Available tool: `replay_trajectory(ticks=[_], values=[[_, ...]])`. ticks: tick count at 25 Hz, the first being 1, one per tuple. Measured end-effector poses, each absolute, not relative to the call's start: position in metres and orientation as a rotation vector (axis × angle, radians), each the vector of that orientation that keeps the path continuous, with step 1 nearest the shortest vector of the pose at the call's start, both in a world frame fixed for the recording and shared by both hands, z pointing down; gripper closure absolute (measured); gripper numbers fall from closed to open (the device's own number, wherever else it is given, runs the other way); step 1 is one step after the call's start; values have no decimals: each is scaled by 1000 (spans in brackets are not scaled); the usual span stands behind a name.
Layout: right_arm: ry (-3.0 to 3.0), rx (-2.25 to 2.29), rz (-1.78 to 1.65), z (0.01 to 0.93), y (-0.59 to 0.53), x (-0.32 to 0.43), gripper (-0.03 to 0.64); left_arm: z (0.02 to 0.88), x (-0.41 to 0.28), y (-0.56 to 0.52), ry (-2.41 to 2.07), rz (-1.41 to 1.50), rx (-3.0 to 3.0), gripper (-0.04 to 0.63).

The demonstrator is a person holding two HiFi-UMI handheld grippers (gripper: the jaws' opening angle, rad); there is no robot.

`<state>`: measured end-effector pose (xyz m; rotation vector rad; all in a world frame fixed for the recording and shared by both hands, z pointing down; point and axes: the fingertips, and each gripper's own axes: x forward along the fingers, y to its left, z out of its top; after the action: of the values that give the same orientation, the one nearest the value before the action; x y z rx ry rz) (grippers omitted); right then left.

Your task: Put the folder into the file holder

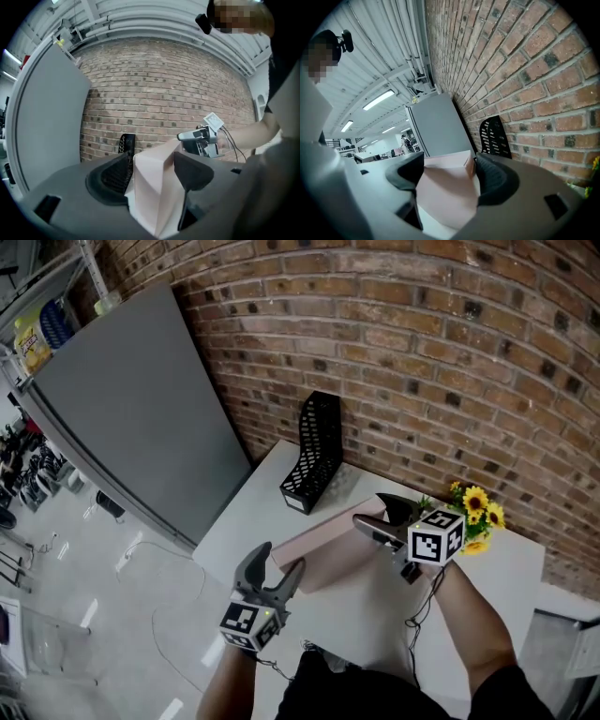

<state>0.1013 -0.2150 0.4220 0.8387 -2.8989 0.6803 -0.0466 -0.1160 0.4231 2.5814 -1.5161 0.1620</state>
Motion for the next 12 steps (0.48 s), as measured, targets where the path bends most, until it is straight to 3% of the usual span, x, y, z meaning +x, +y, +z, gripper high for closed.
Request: replay_trajectory(ticks=[12], values=[[-2898,814,670,422,-211,102,262,434,-11,-137,-1218,175,2759,304]])
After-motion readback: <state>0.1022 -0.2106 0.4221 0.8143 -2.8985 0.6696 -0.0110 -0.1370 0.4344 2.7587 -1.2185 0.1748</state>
